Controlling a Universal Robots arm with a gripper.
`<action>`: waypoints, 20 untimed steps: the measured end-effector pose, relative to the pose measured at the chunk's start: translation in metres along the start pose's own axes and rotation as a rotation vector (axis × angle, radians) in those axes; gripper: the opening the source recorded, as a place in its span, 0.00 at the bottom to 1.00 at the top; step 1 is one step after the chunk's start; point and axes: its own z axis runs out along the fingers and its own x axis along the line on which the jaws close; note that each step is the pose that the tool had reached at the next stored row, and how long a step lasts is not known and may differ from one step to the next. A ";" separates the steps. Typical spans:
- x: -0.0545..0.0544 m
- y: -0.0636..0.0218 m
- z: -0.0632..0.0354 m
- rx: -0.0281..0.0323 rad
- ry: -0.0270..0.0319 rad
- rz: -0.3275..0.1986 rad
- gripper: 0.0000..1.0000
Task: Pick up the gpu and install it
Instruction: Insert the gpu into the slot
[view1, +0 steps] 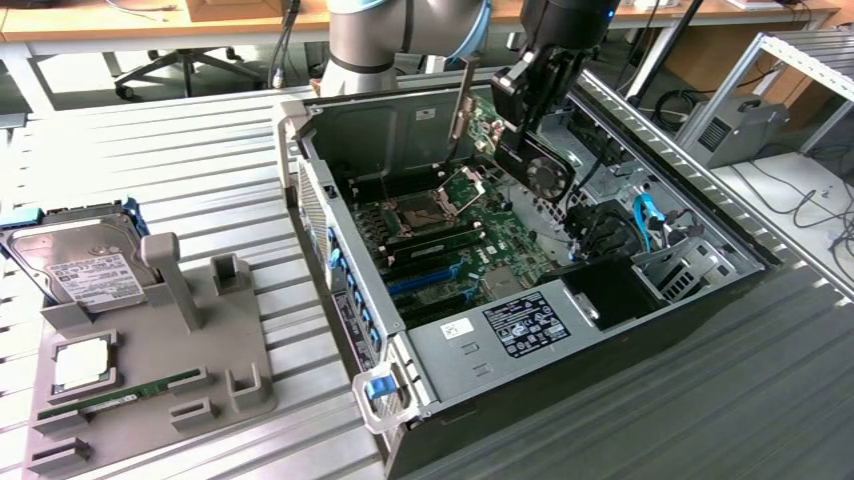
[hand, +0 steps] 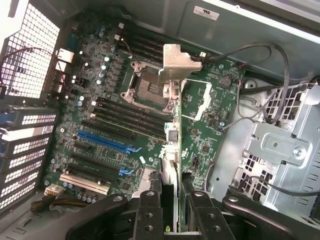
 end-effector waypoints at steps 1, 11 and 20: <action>0.000 0.0000 0.0000 0.0000 0.0000 -0.002 0.26; 0.000 0.0000 0.0000 -0.0004 0.0002 -0.018 0.26; 0.000 -0.0001 0.0000 -0.0008 0.0005 -0.035 0.26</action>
